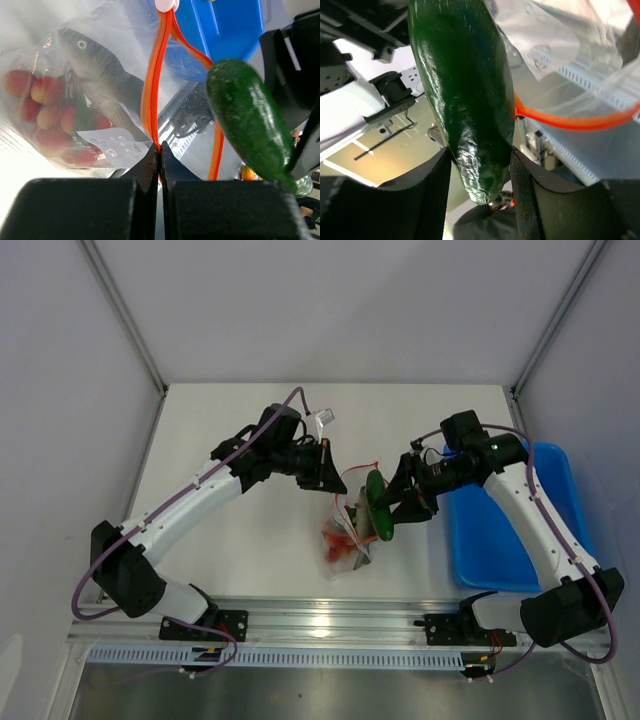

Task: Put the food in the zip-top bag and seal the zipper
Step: Place the fake vegetable in the zipper food storage bag.

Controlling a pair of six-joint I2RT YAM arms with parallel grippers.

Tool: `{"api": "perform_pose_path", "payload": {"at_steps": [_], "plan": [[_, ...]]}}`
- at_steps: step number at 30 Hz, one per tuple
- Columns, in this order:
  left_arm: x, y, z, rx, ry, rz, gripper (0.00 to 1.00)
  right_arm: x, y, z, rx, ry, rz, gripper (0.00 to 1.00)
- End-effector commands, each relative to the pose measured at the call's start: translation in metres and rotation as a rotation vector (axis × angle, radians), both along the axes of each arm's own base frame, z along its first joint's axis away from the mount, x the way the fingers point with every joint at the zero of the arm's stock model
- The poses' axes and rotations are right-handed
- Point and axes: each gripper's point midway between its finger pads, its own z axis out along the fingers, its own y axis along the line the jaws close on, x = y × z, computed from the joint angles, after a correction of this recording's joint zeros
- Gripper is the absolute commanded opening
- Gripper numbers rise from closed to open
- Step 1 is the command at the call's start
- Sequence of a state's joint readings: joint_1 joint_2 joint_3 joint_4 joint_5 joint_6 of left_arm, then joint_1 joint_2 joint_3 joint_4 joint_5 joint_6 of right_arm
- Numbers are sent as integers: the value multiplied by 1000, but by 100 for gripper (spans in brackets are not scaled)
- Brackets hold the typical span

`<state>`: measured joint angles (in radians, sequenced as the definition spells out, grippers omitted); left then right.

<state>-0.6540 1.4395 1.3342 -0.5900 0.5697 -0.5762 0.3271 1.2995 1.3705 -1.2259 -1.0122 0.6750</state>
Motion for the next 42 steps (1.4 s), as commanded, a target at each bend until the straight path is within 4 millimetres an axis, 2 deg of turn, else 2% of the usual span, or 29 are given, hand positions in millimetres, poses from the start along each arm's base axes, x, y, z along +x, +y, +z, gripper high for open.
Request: {"api": "perform_pose_path", "payload": {"at_steps": [1,6,10,17,24,27,34,37,39,42], "plan": [[5,-3,17,-60,-63,7,1,-14,-4,-8,-50,159,-25,0],[2,-3,22,-75,-77,-3,0,0,-2,-22,-100,188,-55,0],[-1,-5,26,-95,-77,-21,1,22,4,-29,-131,168,-96,0],[-5,-9,28,-97,-65,-46,0,49,9,-46,-183,134,-118,0],[-10,-12,29,-97,-52,-67,1,67,7,-70,-287,46,-97,0],[-11,-13,33,-103,-48,-78,0,75,7,-75,-333,-24,-88,0],[-11,-17,36,-105,-27,-86,0,82,13,-86,-477,-174,-19,0],[-7,-18,39,-99,-33,-73,0,77,17,-85,-505,-228,35,2],[-5,-20,35,-83,-13,-69,1,66,20,-86,-528,-252,84,4],[-3,-23,40,-101,-3,-73,1,52,20,-89,-540,-282,148,6]]}}
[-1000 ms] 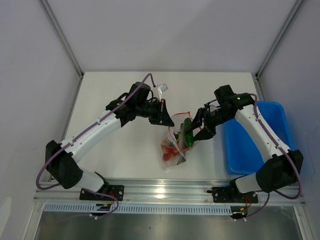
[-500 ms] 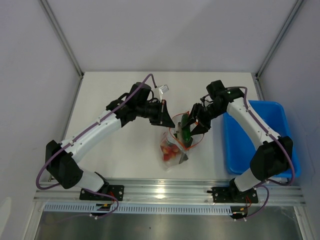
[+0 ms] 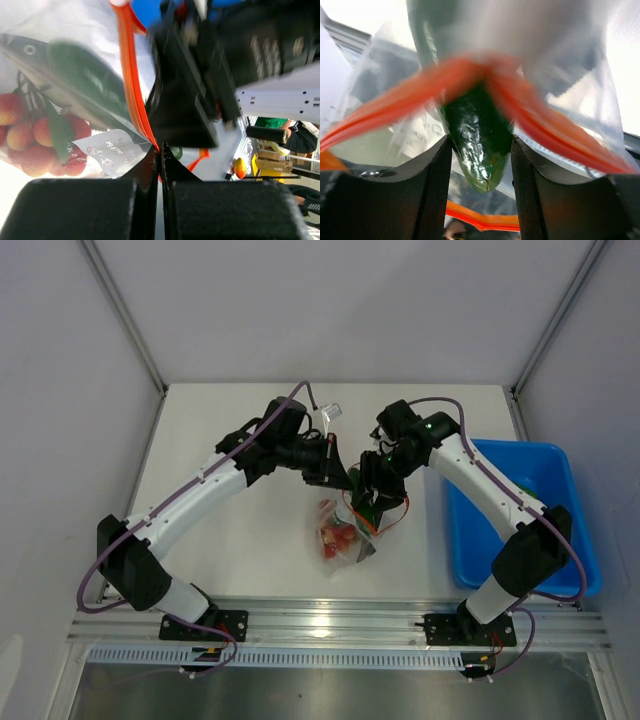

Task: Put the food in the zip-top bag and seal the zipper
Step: Place the fake vegetable in the zipper food storage bag.

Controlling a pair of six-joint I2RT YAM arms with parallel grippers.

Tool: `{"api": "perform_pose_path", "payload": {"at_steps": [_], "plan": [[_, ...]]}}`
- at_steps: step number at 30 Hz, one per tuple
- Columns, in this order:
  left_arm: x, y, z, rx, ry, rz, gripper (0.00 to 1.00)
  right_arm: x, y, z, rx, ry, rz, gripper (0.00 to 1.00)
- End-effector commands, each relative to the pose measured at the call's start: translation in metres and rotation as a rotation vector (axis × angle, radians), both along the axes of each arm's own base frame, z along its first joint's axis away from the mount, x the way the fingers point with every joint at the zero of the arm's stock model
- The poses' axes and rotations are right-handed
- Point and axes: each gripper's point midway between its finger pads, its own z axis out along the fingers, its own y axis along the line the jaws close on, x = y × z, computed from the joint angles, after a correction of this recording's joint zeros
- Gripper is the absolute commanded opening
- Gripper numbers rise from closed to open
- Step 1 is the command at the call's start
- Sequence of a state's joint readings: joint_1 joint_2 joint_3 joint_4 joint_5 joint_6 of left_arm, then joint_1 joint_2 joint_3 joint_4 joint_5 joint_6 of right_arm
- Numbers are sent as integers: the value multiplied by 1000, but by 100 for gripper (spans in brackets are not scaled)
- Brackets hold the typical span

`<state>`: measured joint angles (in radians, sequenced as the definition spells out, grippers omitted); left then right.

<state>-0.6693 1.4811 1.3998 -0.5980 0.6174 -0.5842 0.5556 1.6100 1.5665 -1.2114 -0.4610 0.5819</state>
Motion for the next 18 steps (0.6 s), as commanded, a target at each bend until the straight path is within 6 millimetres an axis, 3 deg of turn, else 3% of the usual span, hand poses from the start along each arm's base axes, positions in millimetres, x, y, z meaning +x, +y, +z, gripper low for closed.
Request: {"api": "perform_pose_path", "payload": {"at_steps": [1,5,12,18], "plan": [[-1,-11,30,-74,-11,-26,1,-14,-7,-1,-52,-54,87,7],[-1,-11,30,-74,-6,-24,0,-29,-6,-9,-57,-47,134,11],[-5,-12,35,-92,10,-29,0,-23,2,-13,-39,-89,150,51],[-8,-10,36,-94,18,-28,1,-12,12,-1,24,-129,152,70]]}}
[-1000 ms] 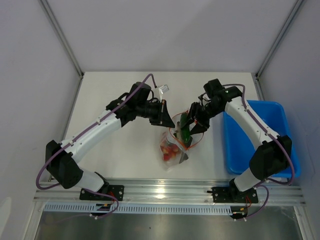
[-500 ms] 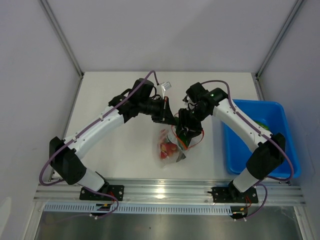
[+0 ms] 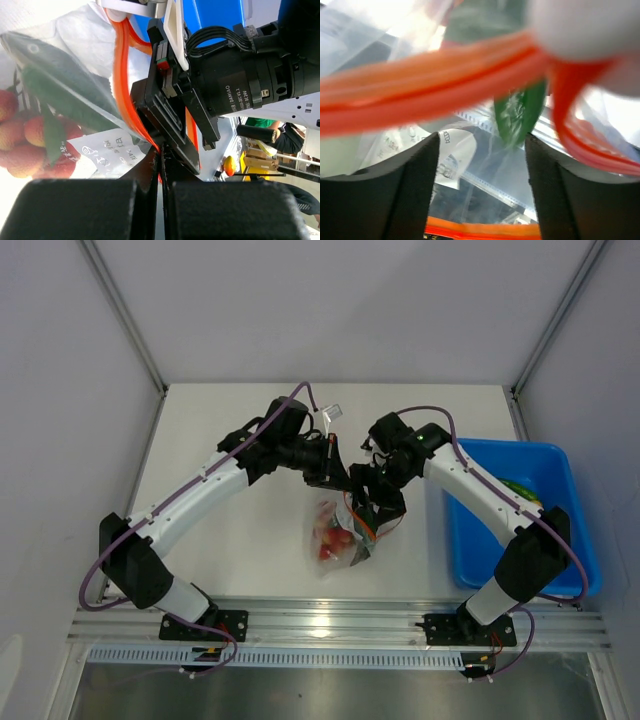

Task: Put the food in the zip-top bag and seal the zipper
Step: Place the fake vegetable in the zipper food storage bag, then pick up the fake fruit from the bin.

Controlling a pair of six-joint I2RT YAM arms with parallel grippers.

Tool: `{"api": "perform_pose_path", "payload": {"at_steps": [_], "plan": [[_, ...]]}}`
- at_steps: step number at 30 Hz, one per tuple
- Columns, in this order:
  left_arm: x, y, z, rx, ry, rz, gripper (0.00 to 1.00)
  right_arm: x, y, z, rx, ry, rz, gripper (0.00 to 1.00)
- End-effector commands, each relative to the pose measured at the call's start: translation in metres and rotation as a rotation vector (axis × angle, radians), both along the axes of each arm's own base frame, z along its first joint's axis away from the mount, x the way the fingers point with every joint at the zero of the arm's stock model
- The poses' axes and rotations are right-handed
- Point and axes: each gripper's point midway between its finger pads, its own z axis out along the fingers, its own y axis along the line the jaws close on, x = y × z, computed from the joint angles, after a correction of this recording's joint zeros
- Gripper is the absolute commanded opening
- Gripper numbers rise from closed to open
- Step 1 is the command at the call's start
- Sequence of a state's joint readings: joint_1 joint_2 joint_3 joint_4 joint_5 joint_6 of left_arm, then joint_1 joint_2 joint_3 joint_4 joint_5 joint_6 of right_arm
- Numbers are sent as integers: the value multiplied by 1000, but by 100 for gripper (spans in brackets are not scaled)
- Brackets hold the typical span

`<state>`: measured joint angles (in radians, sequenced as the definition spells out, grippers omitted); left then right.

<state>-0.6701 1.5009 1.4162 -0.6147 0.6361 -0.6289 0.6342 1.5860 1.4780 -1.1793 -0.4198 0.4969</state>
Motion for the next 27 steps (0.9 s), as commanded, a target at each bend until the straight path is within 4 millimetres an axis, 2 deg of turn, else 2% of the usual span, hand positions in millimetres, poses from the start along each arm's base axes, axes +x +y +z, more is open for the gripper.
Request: {"api": "perform_pose_path", "payload": {"at_steps": [1,4,7,12,13,15,18,19,21,22,23,25,26,27], "plan": [[-7,-7,35,-94,-35,-32,0,12,11,25,94,-90,21,73],[-7,-7,34,-98,-33,-33,1,16,10,34,139,-79,4,73],[-7,-5,33,-87,-39,-28,0,28,-7,49,149,-116,-63,73],[-9,-2,27,-66,-36,-30,1,45,-48,93,218,-202,-222,67],[-10,-1,25,-62,-36,-32,1,55,-64,98,216,-217,-282,67],[-11,0,20,-52,-32,-34,0,59,-81,106,213,-239,-324,65],[-11,1,14,-40,-28,-40,1,71,-112,108,179,-271,-414,64],[-12,2,12,-35,-28,-44,1,79,-132,104,127,-297,-472,64],[-13,2,7,-24,-20,-48,0,86,-156,100,60,-322,-536,66],[-12,3,8,-24,-25,-49,1,91,-168,95,26,-326,-566,66],[-12,3,8,-26,-31,-50,0,98,-194,88,-30,-328,-644,67],[-12,3,7,-25,-30,-51,1,102,-221,70,-117,-296,-723,68],[-13,3,7,-24,-31,-54,1,104,-244,62,-186,-286,-790,69],[-14,4,7,-26,-30,-56,1,106,-252,57,-209,-278,-809,70]]}}
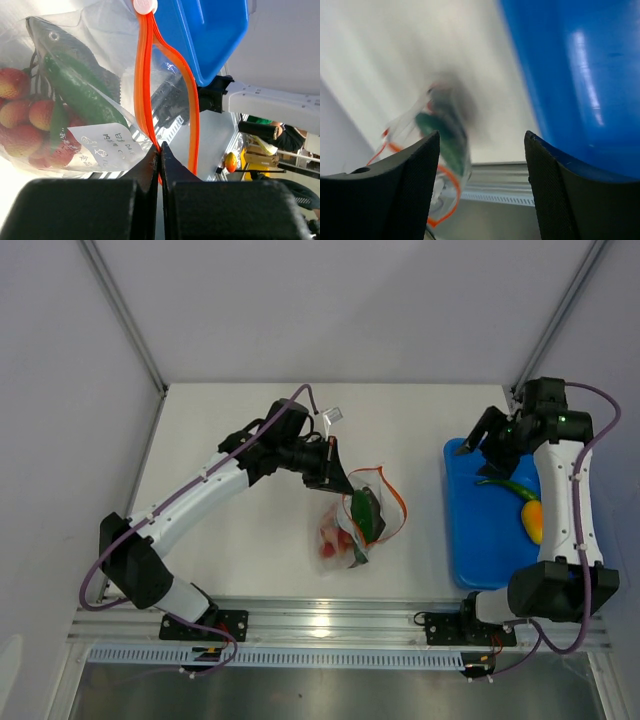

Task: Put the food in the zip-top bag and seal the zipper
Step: Pick up the fake fruit from the bin.

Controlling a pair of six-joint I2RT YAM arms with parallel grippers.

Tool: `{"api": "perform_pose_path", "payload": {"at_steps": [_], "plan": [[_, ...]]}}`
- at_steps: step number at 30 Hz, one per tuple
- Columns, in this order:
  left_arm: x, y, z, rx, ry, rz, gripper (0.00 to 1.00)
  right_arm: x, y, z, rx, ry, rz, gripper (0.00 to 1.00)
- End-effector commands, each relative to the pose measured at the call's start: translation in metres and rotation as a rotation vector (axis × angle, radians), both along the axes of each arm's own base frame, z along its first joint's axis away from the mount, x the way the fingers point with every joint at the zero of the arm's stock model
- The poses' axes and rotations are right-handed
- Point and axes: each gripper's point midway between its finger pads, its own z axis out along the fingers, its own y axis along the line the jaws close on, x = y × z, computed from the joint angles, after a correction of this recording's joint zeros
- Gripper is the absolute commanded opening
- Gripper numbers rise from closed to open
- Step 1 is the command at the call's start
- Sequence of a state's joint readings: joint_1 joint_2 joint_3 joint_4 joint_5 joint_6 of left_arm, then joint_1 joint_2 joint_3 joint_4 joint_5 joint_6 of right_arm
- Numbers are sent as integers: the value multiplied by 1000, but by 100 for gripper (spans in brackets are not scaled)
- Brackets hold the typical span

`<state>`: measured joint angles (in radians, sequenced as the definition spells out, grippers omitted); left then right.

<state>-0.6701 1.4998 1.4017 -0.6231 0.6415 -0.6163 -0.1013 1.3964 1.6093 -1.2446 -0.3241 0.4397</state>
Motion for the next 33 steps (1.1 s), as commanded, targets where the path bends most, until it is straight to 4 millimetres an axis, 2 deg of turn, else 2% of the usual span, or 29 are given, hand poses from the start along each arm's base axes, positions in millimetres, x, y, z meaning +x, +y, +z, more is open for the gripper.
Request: {"api": "perform_pose_path", "payload": {"at_steps": [1,2,4,5,7,10,11,12,13,15,18,19,22,25,29,33], "plan": [[-12,2,12,-40,-40,-51,1,5,-52,-28,-155,98,-129,71],[-13,3,11,-39,-40,-54,1,7,-67,-34,-217,117,-165,72],[-15,4,10,-43,-46,-61,1,16,-81,-44,-259,152,-184,73],[-15,4,8,-42,-46,-61,1,16,-98,-47,-330,172,-227,74],[-17,4,7,-50,-56,-69,1,21,-110,-62,-388,195,-241,76],[-17,4,8,-59,-73,-84,1,19,-137,-83,-519,257,-290,79],[-17,5,9,-61,-79,-86,0,12,-143,-97,-556,302,-289,81],[-18,5,9,-60,-85,-91,1,6,-157,-101,-635,326,-317,83],[-18,6,11,-64,-94,-93,1,4,-163,-107,-660,345,-327,84],[-19,7,9,-66,-99,-103,1,-8,-174,-124,-711,419,-348,85],[-22,8,7,-68,-97,-118,1,-15,-181,-135,-759,460,-377,85],[-23,8,6,-67,-93,-119,1,-20,-188,-135,-803,478,-402,90],[-25,10,3,-66,-88,-128,1,-29,-196,-143,-860,518,-423,91],[-26,11,3,-72,-85,-130,1,-34,-204,-151,-908,540,-435,98],[-27,12,-1,-75,-77,-130,1,-42,-220,-165,-931,601,-457,98],[-28,11,-1,-86,-68,-130,1,-39,-231,-179,-944,617,-463,99]]}}
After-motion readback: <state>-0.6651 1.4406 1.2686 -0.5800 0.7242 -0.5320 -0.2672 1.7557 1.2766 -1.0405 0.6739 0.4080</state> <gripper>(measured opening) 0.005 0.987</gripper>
